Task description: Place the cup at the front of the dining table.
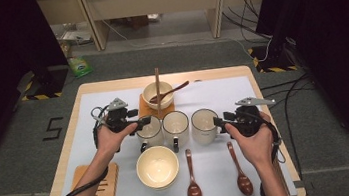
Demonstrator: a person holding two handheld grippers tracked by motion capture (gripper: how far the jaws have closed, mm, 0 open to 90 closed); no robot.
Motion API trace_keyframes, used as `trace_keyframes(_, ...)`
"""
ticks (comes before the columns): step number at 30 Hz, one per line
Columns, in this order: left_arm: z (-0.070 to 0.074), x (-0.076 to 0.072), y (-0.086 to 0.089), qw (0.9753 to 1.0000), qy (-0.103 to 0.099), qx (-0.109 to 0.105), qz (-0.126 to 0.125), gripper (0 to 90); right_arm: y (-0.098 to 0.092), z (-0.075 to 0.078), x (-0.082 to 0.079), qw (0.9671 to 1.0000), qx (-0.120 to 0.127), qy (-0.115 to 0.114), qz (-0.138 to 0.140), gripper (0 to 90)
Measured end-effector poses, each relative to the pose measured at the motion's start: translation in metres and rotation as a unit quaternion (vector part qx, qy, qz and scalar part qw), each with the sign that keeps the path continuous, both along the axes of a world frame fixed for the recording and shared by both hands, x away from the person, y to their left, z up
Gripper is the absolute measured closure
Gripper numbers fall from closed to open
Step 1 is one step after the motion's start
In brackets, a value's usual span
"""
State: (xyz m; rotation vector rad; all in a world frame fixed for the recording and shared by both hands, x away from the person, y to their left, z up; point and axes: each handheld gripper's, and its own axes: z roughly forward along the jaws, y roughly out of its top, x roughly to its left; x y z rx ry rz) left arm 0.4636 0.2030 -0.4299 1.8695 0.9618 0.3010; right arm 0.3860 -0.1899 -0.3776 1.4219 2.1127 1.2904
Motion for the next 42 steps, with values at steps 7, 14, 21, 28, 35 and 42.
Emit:
trace_keyframes(7,-0.004,-0.002,0.002,1.0,0.006,0.003,-0.002,32.7,0.0,0.0,0.0,1.0,0.0,0.001,0.0,50.3)
trace_keyframes(14,-0.005,-0.001,0.0,0.9998,0.012,0.008,-0.011,40.0,0.001,-0.001,0.0,1.0,-0.001,0.002,0.001,50.2)
trace_keyframes(21,-0.009,0.001,0.001,0.9997,0.018,0.015,-0.012,47.1,0.0,0.0,-0.001,1.0,0.0,0.001,0.001,50.3)
trace_keyframes(28,-0.01,0.004,0.003,0.9993,0.026,0.025,-0.014,53.3,0.0,-0.001,0.0,1.0,0.001,0.002,0.001,50.3)
trace_keyframes(35,-0.012,0.007,0.004,0.9992,0.028,0.025,-0.016,56.2,0.0,-0.001,0.0,1.0,0.001,0.003,0.001,50.3)
trace_keyframes(42,-0.015,0.009,0.002,0.9986,0.036,0.035,-0.017,60.3,-0.001,-0.002,0.0,1.0,0.001,0.003,0.001,50.2)
